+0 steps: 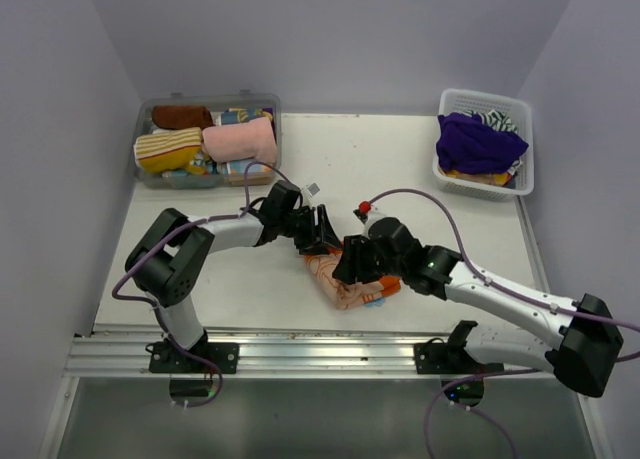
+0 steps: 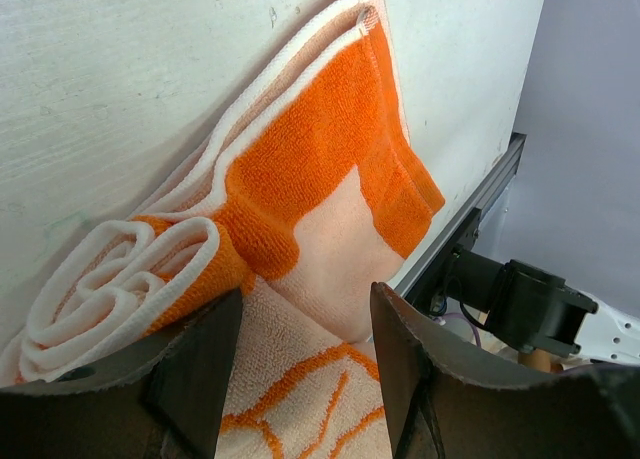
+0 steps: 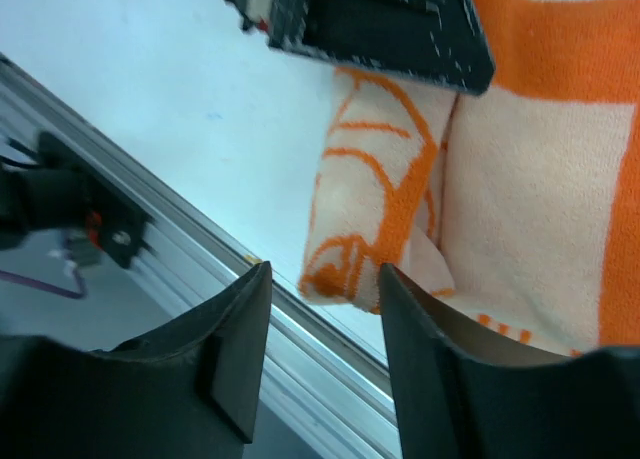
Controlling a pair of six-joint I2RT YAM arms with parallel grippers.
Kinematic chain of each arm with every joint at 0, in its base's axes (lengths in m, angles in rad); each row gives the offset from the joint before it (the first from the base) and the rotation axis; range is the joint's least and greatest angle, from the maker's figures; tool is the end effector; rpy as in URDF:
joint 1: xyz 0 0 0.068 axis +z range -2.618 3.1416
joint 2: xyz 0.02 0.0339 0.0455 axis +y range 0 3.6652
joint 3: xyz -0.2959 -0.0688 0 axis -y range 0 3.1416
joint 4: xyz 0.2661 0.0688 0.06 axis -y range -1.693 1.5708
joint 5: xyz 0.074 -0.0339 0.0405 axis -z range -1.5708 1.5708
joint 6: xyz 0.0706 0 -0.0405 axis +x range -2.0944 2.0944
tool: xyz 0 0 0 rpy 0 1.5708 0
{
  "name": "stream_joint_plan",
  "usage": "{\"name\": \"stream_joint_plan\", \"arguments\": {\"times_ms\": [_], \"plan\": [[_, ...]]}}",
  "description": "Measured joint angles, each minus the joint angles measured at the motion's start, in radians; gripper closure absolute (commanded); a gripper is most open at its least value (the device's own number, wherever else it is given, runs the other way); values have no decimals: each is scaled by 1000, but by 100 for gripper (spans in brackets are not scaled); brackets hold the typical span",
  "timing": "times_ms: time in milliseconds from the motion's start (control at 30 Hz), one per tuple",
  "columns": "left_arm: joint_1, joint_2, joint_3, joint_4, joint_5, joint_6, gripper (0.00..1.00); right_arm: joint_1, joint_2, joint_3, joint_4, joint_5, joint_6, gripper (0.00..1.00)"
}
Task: Roll the towels
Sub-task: Roll the towel
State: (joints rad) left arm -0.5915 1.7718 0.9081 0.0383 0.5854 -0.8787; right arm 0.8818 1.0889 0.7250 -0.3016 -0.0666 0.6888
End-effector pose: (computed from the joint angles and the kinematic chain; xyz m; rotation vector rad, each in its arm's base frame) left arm 0.3000 -0.2485 0.1425 -0.0707 2.6873 -1.2968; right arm 0.1658 0.2087 0.2479 -0.2700 2.3854 0.8819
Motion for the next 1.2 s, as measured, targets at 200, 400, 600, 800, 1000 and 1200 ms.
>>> {"name": "stream_joint_plan", "arguments": {"times_ms": [200,400,600,800,1000,1200], "plan": [[0,0,-3,5,2,0,41,86,94,60,-96,83,-48,66],[0,0,-3,5,2,0,41,117,122,144,-140,142,-77,71],[0,-2,-3,5,2,2,41,119,148,166,-163,187,-72,47],[0,-14,-16,8,-2,7,41,119,151,157,-169,206,-67,16],[0,-23,-23,9,-9,7,41,119,197,157,-168,185,-79,19],[0,-27,-26,8,-14,7,40,119,238,157,-132,131,-82,26]]}}
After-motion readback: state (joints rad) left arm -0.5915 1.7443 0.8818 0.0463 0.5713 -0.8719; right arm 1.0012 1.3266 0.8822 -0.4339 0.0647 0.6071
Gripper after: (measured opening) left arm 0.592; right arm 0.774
